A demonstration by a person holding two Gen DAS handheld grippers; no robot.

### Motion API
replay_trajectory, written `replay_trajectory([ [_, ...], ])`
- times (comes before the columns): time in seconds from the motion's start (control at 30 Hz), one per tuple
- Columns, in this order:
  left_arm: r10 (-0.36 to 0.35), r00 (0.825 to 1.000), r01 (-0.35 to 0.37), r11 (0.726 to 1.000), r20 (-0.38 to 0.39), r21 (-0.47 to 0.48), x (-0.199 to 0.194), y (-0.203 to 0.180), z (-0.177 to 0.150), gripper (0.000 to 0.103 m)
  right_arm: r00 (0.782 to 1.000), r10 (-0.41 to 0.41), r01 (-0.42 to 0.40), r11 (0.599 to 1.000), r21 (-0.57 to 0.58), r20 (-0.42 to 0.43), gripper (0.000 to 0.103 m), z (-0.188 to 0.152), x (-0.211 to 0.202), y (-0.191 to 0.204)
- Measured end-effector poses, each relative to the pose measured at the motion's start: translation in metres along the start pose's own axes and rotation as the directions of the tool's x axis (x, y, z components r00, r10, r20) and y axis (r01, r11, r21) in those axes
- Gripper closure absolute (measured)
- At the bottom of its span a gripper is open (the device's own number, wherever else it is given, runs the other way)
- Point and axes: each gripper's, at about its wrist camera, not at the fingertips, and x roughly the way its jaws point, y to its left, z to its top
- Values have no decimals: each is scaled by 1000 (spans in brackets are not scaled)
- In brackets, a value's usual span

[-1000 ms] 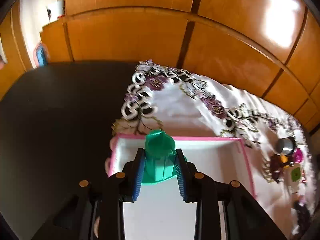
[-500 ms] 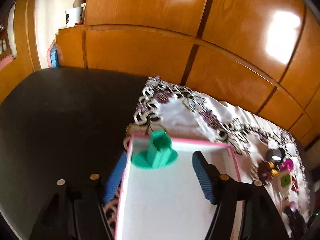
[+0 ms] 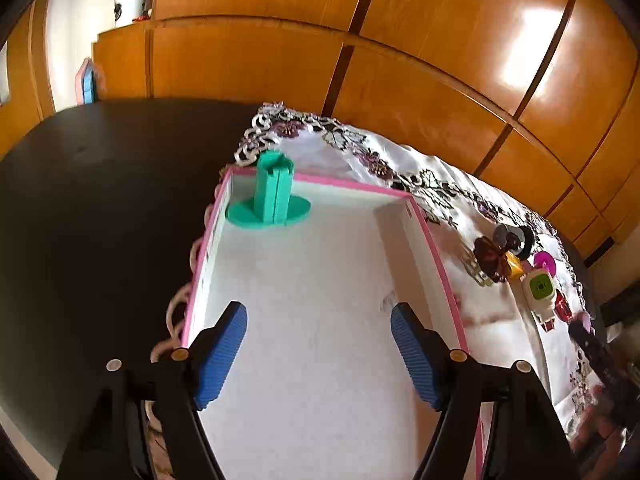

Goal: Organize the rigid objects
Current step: 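Carry the lavender stamp into the box beside the green stand, open right tool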

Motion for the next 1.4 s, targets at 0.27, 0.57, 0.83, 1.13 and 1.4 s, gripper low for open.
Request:
replay_trajectory([
  [0.27, 20, 1000, -20, 1000, -15, -13, -6, 9, -12, 28, 986, 157, -161, 982, -101, -51, 26, 7, 7, 81],
  [0.57, 36, 999, -37, 999, 27, 13, -23, 18, -17, 23, 927, 317, -359, 906, -226, -202, 26, 13, 38, 188],
  [0.83, 67, 997, -67, 998, 44, -16, -34, 40, -19, 19, 896, 315, -399, 880, -257, -313, 26, 24, 95, 249],
  [1.13, 76, 996, -74, 996, 38, -46, -39, 56, -20, 16, 921, 198, -299, 912, -282, -334, 26, 39, 146, 275],
  [1.4, 77, 997, -75, 995, 19, -71, -36, 62, -22, 15, 944, 152, -229, 941, -248, -294, 25, 46, 154, 271],
])
